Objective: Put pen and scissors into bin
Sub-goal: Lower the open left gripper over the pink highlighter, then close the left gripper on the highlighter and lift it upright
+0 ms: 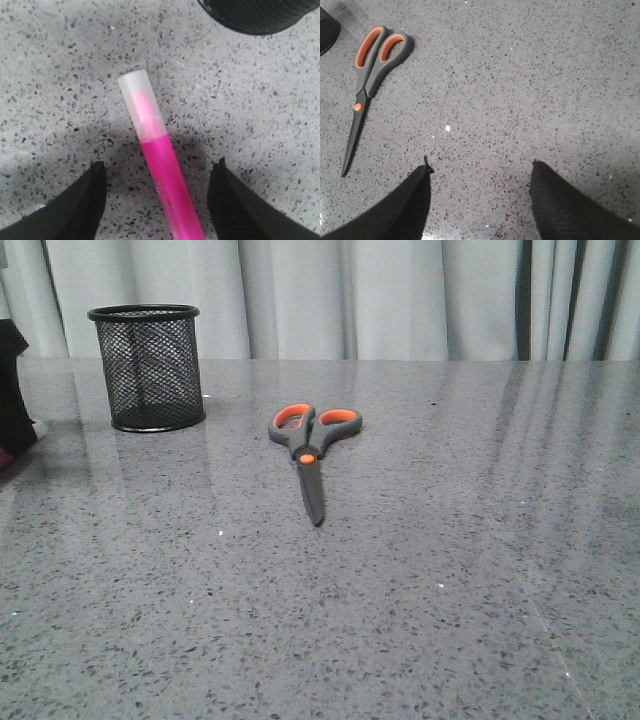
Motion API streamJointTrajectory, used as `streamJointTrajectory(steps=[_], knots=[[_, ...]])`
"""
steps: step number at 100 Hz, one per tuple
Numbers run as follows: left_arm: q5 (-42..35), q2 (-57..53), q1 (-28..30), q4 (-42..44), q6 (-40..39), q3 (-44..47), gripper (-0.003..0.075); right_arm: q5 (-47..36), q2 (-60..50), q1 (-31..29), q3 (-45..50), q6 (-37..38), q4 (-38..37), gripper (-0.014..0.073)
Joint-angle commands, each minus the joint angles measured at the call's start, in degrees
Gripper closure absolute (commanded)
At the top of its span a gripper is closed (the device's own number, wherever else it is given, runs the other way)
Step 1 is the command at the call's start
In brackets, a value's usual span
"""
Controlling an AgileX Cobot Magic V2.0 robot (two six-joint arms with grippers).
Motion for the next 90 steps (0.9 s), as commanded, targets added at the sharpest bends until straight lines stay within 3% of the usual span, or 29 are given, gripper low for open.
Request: streamJointTrajectory(steps=[1,57,64,86,90], knots=[[-1.85,-1.79,-0.47,-0.93,-0.28,-1.76,0.0313,-3.04,-0.18,-0.31,-2.03,-0.58,0.25,0.0194],[0.13,2.48,-0.57,-0.2,-0.28,-1.76,0.0328,-1.98,-0.18,-0.31,-2.03,-0.61,0.25,0.0194],[0.16,2.48,-0.57,-0.2,-0.28,-1.76,0.039,-1.98,-0.18,-0.31,-2.03,-0.61,0.21,0.0194],[1.55,2.48,-0.57,-0.1,-0.28,-1.76,0.0729,-1.98,-0.18,-0.31,-2.03,-0.61,0.21,0.0194],[1.7,2.48,-0.57,-0.1,-0.28,-1.76,0.0741,-1.98,-0.18,-0.31,-2.03,-0.61,0.21,0.0194]])
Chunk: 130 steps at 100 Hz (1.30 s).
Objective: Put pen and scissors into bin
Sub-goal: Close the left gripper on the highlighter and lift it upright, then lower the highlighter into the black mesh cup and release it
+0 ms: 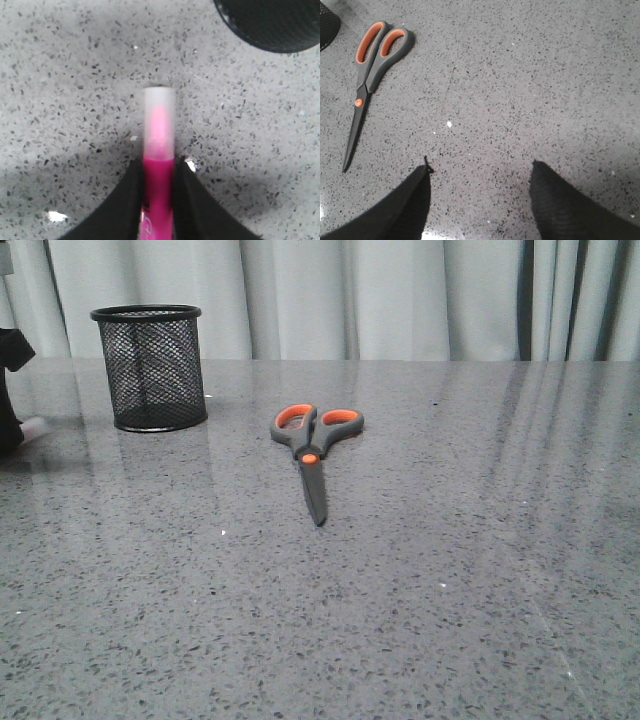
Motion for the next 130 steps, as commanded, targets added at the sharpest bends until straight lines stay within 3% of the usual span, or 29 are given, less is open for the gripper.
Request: streamJointTrajectory(steps=[1,28,63,88,106,130], knots=[[2.8,-0.38,-0.57,-1.15,-0.28,-0.37,0.0742,-2.72,-0.18,-0.31,-2.03,-0.61,0.25,0.0194],[3.01,-1.71,-0.57,2.26,-0.28,-0.49,0.0742,-2.7,-0.18,-0.31,-2.03,-0.71,0.25,0.0194],[-0.49,-13.09,-0.57,2.79,-0.28,-5.42,0.0742,-2.38,-0.18,-0.31,-2.03,-0.71,0.25,0.0194],[-10.84,-19.05,-0.57,-5.16,2.55,-6.17,0.0742,-2.49,-0.18,-0.31,-2.03,-0.71,0.25,0.0194],[-18.44,-18.64,-0.98,-17.77,11.13,-6.17,0.0742,-2.13,-0.18,-0.31,-2.03,-0.71,0.25,0.0194],[-32.41,-16.4,-8.35,-21.24,18.02,-6.17,0.0741,-2.13,-0.18,-0.31,-2.03,-0.71,0.25,0.0194]])
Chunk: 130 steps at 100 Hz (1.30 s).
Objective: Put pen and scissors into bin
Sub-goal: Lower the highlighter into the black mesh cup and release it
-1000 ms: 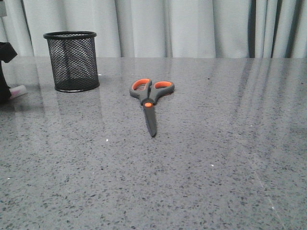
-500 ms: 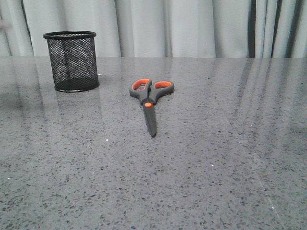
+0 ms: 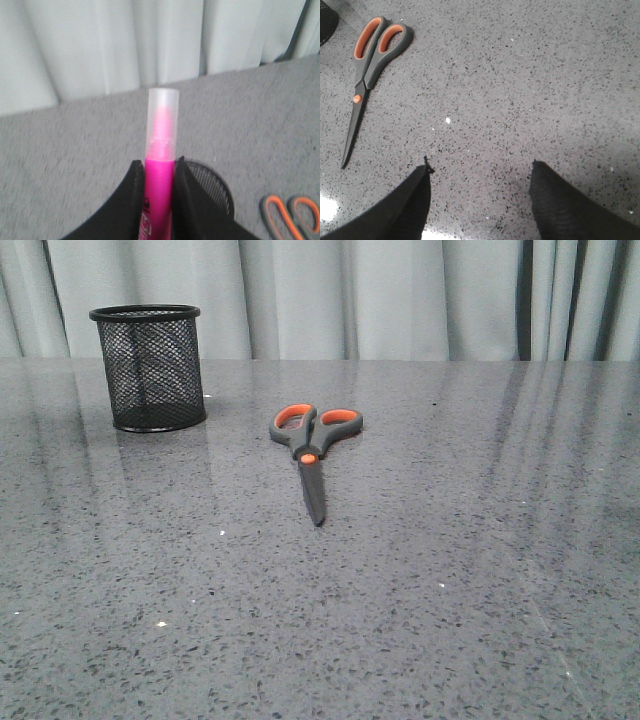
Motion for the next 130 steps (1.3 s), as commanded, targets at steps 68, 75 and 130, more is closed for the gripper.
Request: streamJointTrajectory(steps=[68,75,130], knots=[[-26.77,12.84,-11.06,-2.3,2.12,-1.86,0.0741,-2.13,-0.18,-0.31,-2.03,-0.6,0.34,0.0194],[-27.56,13.39,-11.09,-2.3,2.12,-1.86,0.0741,-2.13,-0.18,-0.31,-2.03,-0.6,0.34,0.0194],[-25.4,16.03,-11.09,-2.3,2.12,-1.86,0.0741,-2.0,-0.18,-0.31,-2.03,-0.6,0.34,0.0194]])
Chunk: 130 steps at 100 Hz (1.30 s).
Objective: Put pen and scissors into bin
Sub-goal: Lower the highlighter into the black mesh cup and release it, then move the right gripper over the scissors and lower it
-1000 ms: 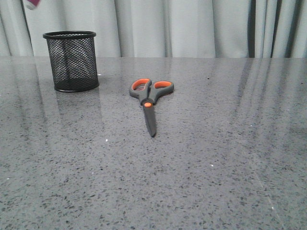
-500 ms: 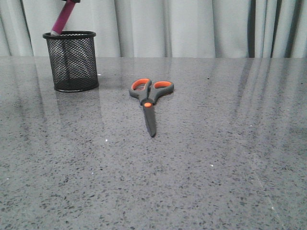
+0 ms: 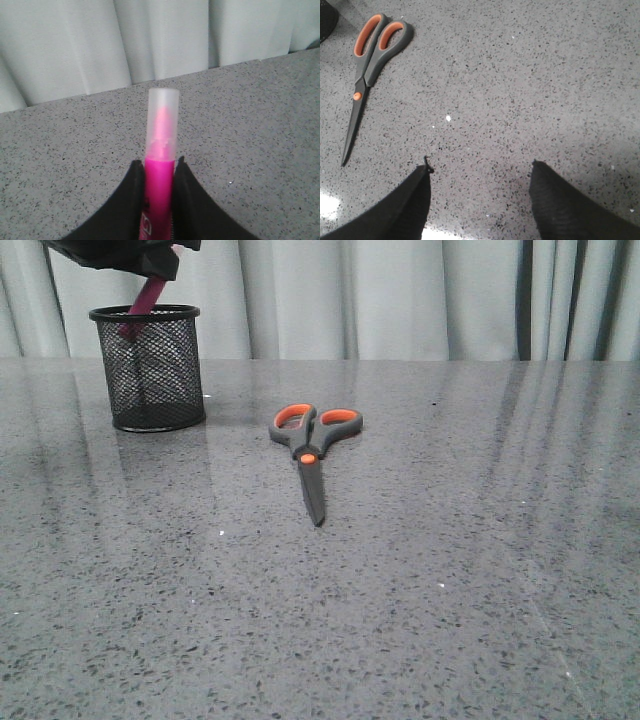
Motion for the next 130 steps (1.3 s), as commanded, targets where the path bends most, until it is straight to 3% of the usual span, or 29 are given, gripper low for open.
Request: streamJointTrajectory(steps=[1,35,59,68,88,105,119,130], knots=[[-2.42,-2.38,-0.65,-0.32,-0.11,-1.86,0.0741,-2.41,-0.18,-0.31,-2.03,-0.47,0.34,0.0194],[-0.22,-2.28,-0.65,0.0,-0.11,-1.86,0.0713,-2.41,-0.18,-0.31,-2.03,-0.47,0.34,0.0194],[0.42,-2.28,-0.65,0.0,-0.11,-1.86,0.0436,-2.16,-0.18,-0.31,-2.03,-0.47,0.34,0.0194],[0.42,-3.07,-0.65,0.0,-0.11,-1.86,0.0393,-1.75,-0.18,-0.31,-2.03,-0.47,0.34,0.0194],[0.42,-8.33,0.23,0.25,-0.11,-1.86,0.0398,-1.44,-0.18,-0.31,-2.03,-0.47,0.34,0.0194],[2.45,-14.32,2.41,0.25,-0.11,-1.86,0.0447,-1.44,-0.18,-0.31,-2.03,-0.47,0.34,0.0194],[12.07,-19.11,5.29,0.25,-0.11,-1.86,0.0551,-1.55,-0.18,-0.31,-2.03,-1.37,0.34,0.0194],[17.82,-22.2,7.62,0.37,-0.11,-1.02,0.0708,-1.9,-0.18,-0.31,-2.03,-1.37,0.34,0.0194]])
